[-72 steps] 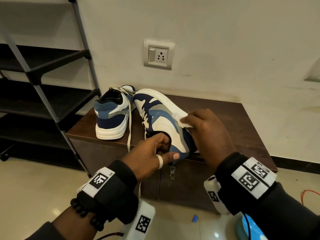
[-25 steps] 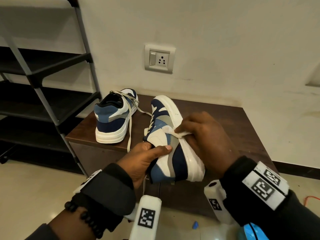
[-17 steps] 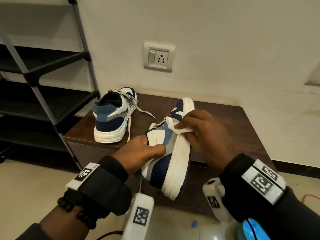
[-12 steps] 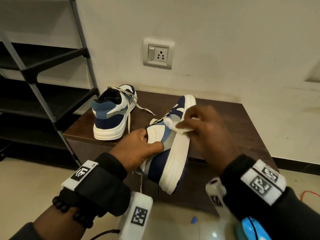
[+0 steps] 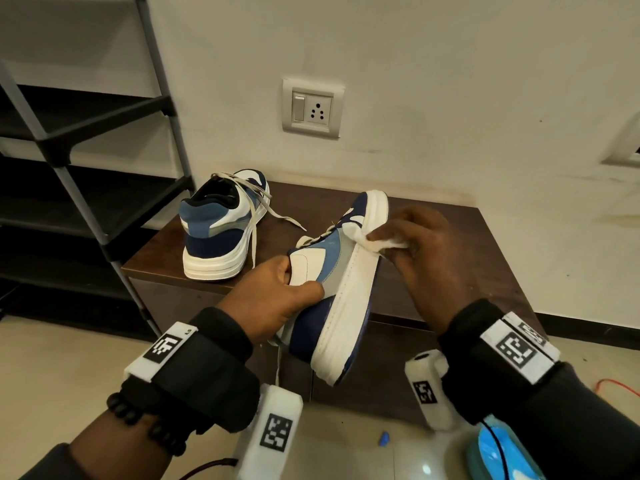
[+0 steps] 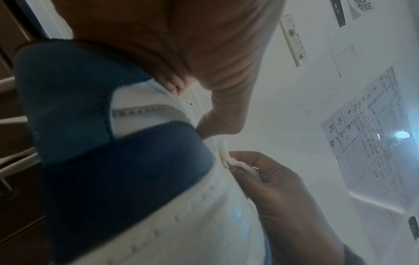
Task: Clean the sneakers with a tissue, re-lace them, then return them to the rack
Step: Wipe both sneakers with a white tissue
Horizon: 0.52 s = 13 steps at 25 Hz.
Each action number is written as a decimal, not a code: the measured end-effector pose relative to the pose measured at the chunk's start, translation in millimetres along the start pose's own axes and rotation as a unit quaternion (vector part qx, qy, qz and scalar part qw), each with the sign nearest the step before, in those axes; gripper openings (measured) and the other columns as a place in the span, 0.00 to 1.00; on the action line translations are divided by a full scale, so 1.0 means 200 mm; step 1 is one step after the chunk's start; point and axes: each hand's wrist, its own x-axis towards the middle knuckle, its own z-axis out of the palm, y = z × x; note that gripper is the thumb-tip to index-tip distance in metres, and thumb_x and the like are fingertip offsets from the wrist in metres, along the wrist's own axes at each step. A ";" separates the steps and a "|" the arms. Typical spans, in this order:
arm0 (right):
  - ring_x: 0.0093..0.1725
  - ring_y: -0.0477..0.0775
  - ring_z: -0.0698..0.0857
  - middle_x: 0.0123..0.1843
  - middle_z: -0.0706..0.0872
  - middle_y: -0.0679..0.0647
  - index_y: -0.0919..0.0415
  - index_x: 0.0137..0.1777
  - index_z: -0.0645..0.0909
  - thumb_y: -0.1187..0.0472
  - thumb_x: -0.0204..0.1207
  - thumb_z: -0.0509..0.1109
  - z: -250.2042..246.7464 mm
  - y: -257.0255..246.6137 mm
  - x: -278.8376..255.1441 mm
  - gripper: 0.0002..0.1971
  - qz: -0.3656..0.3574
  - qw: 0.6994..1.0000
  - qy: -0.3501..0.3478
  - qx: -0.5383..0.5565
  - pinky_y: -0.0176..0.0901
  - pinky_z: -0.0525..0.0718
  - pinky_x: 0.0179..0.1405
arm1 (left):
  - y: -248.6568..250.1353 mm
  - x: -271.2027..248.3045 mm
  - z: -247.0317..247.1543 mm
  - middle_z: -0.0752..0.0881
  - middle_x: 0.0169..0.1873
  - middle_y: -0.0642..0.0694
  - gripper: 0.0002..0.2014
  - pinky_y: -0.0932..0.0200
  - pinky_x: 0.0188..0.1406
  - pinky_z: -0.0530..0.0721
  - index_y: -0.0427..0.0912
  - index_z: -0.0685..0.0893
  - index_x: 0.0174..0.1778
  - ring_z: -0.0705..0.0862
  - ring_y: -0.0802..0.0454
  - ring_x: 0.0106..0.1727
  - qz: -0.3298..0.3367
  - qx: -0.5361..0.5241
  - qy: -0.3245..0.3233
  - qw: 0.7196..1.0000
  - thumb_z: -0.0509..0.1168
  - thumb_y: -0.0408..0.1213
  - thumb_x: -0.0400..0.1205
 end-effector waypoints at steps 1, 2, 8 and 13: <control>0.53 0.56 0.82 0.51 0.86 0.54 0.57 0.48 0.88 0.71 0.67 0.77 0.01 -0.02 -0.02 0.12 -0.009 1.000 -0.007 -0.010 0.38 0.75 0.48 | 0.00 0.00 0.00 0.86 0.56 0.51 0.20 0.44 0.61 0.84 0.47 0.78 0.62 0.84 0.51 0.57 0.002 0.001 0.000 1.000 0.70 0.46 0.76; 0.52 0.56 0.83 0.51 0.86 0.54 0.58 0.49 0.88 0.70 0.67 0.78 0.02 -0.06 -0.05 0.12 -0.040 0.998 -0.029 -0.028 0.40 0.77 0.47 | 0.00 -0.01 -0.01 0.86 0.56 0.52 0.18 0.47 0.59 0.84 0.47 0.77 0.62 0.84 0.52 0.56 0.001 0.004 -0.001 1.000 0.70 0.44 0.78; 0.57 0.53 0.80 0.55 0.85 0.51 0.53 0.55 0.87 0.64 0.74 0.72 0.00 -0.18 -0.02 0.11 -0.065 0.987 -0.139 -0.043 0.42 0.76 0.55 | 0.01 -0.01 -0.04 0.88 0.59 0.49 0.26 0.41 0.67 0.80 0.46 0.75 0.71 0.86 0.49 0.62 0.039 -0.080 -0.074 0.993 0.73 0.39 0.76; 0.56 0.57 0.82 0.54 0.86 0.55 0.57 0.57 0.87 0.66 0.74 0.72 0.06 -0.22 0.04 0.12 -0.056 0.991 -0.096 -0.079 0.45 0.78 0.52 | 0.00 -0.04 -0.01 0.87 0.60 0.43 0.24 0.42 0.67 0.80 0.40 0.73 0.72 0.85 0.46 0.63 0.087 -0.140 -0.093 0.982 0.66 0.25 0.80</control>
